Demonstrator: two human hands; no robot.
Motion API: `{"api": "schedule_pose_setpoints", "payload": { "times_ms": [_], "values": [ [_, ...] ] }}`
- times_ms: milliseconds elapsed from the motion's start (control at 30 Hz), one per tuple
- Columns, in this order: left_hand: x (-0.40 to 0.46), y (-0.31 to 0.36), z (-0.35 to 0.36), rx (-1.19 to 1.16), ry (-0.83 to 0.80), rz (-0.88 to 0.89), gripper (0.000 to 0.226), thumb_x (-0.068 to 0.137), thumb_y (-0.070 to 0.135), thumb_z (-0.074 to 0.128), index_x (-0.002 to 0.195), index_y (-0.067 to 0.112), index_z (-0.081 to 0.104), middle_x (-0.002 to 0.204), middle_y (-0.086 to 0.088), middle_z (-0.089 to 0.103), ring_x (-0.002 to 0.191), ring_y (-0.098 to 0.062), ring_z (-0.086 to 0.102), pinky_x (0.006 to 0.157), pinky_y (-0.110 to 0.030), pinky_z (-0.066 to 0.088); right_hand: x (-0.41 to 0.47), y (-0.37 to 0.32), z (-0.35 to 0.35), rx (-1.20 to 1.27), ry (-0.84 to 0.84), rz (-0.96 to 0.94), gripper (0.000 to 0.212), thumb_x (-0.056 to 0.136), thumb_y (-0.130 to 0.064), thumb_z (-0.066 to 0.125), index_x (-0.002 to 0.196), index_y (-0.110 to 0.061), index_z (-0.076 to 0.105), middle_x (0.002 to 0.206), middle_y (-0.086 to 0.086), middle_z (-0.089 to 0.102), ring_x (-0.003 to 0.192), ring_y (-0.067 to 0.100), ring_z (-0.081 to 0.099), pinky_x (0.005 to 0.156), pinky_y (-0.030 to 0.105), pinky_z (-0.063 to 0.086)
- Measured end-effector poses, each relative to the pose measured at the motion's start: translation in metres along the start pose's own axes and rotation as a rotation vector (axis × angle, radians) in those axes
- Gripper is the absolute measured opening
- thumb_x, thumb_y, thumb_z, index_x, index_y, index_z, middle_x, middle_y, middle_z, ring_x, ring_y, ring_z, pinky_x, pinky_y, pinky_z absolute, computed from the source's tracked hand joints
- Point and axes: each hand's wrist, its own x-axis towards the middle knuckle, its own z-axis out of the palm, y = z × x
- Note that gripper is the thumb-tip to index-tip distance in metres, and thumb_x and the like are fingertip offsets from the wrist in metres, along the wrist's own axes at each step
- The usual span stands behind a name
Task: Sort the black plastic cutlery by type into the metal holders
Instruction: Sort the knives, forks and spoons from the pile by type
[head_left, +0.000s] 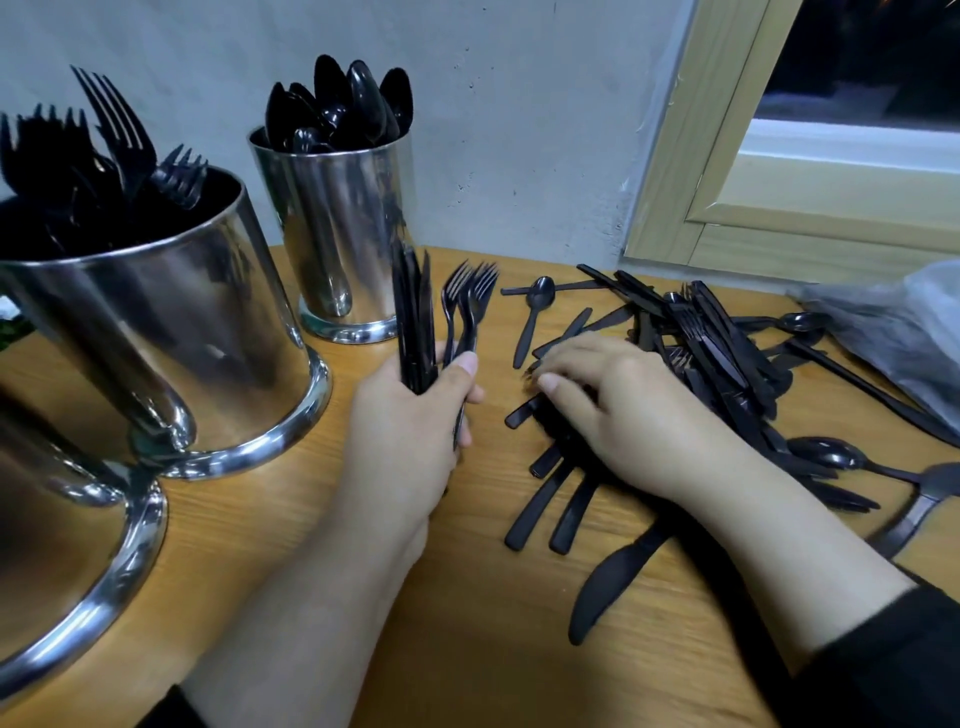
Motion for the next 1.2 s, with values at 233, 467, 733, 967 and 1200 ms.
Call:
{"api": "schedule_pose_setpoints", "payload": {
  "times_ms": [233, 467, 733, 967, 1200],
  "values": [
    [0.0, 0.0, 0.0, 0.014, 0.011, 0.016, 0.012, 0.101, 0.029, 0.064, 0.1, 0.018, 0.07, 0.071, 0.004, 0.068, 0.055, -0.011, 0.055, 0.048, -0.027, 0.044, 0.001, -0.004, 0.006, -0.197, -0.157, 0.032, 0.04, 0.107, -0.041, 0.034, 0.134, -0.031, 0.062, 0.151, -0.014, 0.045, 0.144, 0.009, 0.032, 0.124, 0.047, -0.005],
    [-0.003, 0.005, 0.001, -0.012, 0.01, 0.049, 0.006, 0.1, 0.028, 0.064, 0.104, 0.028, 0.07, 0.08, 0.003, 0.072, 0.06, -0.012, 0.061, 0.053, -0.028, 0.048, 0.002, -0.007, -0.006, -0.072, 0.31, -0.095, 0.027, 0.101, -0.024, 0.055, 0.121, -0.017, 0.072, 0.127, -0.005, 0.068, 0.121, 0.013, 0.06, 0.117, 0.044, 0.035],
    [-0.013, 0.014, 0.002, 0.236, 0.023, 0.222, 0.012, 0.098, 0.04, 0.062, 0.087, 0.037, 0.063, 0.084, 0.007, 0.073, 0.071, -0.015, 0.065, 0.058, -0.036, 0.055, 0.002, -0.027, -0.052, 0.646, 0.534, 0.169, 0.012, 0.091, -0.014, 0.073, 0.098, -0.023, 0.071, 0.085, -0.001, 0.071, 0.078, 0.015, 0.072, 0.07, 0.025, 0.059],
    [-0.019, 0.016, 0.004, 0.389, -0.113, 0.255, 0.009, 0.098, 0.039, 0.061, 0.09, 0.035, 0.063, 0.085, 0.008, 0.068, 0.083, -0.008, 0.063, 0.073, -0.025, 0.049, 0.004, -0.039, -0.039, 1.057, 0.39, 0.337, 0.006, 0.089, -0.002, 0.072, 0.095, -0.001, 0.069, 0.072, 0.003, 0.062, 0.064, 0.01, 0.067, 0.07, 0.031, 0.062],
    [-0.021, 0.018, 0.005, 0.407, -0.27, 0.233, 0.004, 0.097, 0.036, 0.063, 0.093, 0.038, 0.063, 0.077, 0.006, 0.066, 0.068, -0.005, 0.064, 0.061, -0.008, 0.046, 0.004, -0.034, -0.042, 1.17, 0.446, 0.366, 0.004, 0.09, 0.001, 0.069, 0.093, 0.003, 0.067, 0.07, 0.005, 0.062, 0.065, 0.011, 0.065, 0.067, 0.025, 0.061]
  ]
}}
